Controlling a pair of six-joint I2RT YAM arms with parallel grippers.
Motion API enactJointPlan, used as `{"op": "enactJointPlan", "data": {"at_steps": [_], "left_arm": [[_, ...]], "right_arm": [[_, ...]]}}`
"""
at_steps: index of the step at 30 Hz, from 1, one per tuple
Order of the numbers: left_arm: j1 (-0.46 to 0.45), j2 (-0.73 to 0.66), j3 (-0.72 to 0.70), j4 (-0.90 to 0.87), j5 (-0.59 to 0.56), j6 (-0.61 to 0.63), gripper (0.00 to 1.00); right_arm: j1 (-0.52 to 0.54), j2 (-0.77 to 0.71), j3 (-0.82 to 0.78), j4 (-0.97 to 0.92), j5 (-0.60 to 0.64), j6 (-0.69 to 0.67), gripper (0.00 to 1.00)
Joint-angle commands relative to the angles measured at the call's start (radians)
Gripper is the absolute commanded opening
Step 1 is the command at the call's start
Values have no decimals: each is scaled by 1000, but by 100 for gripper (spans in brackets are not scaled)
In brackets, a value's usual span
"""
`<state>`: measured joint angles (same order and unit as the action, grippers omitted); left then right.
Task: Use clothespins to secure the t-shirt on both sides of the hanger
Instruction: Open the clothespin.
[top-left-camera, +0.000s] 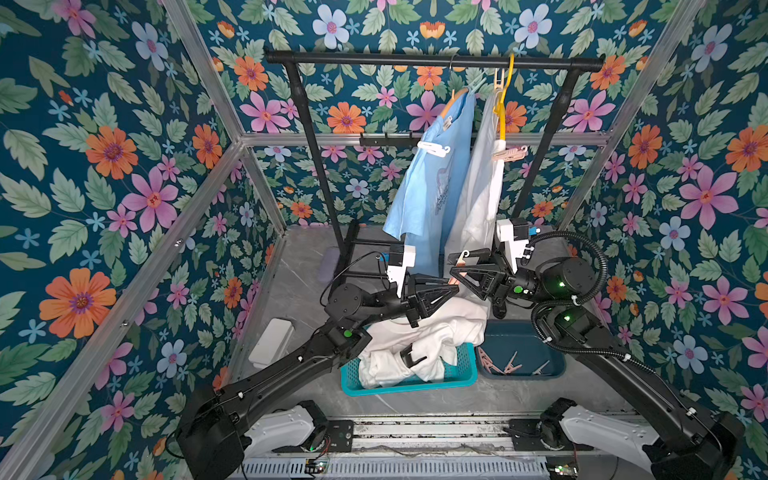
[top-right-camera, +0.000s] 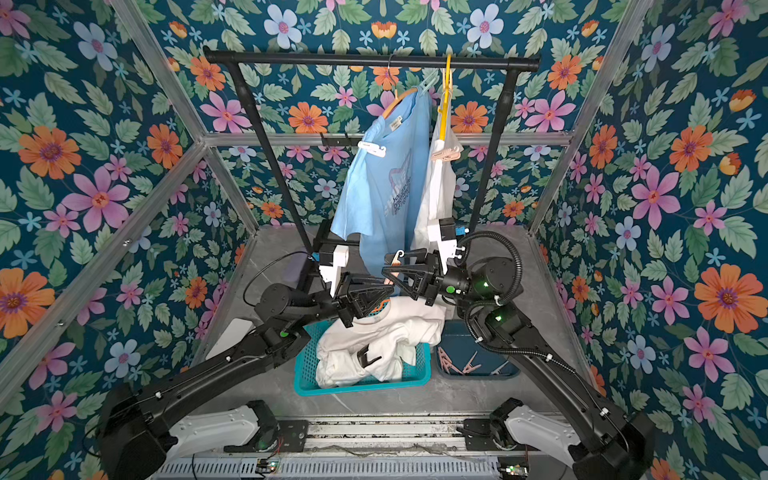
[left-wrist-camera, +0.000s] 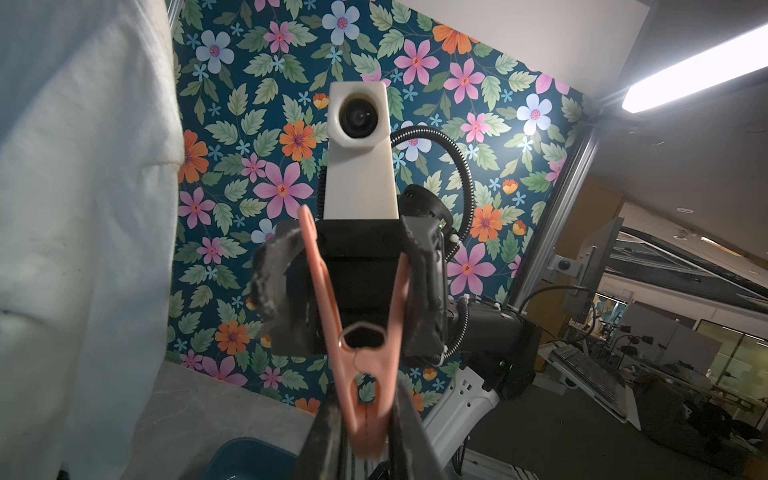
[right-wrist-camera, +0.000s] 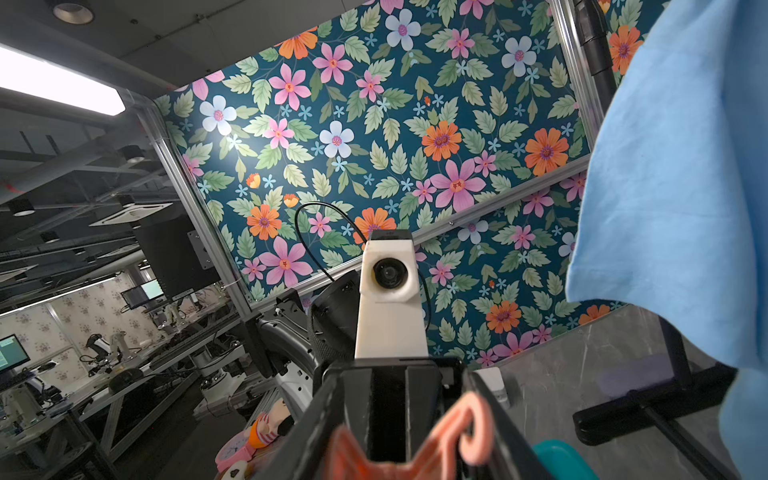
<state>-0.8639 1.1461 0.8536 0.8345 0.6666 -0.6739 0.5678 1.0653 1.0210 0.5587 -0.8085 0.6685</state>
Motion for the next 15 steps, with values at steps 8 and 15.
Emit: {"op": "enactJointPlan", "data": {"at_steps": [8, 15], "left_arm": [[-1, -16, 4, -32, -23, 45, 17], [-1, -36, 23, -120, -39, 85, 84]], "right_arm": [[1, -14, 7, -31, 13, -29, 25], [1, -33, -4, -90, 64, -70, 13]]}}
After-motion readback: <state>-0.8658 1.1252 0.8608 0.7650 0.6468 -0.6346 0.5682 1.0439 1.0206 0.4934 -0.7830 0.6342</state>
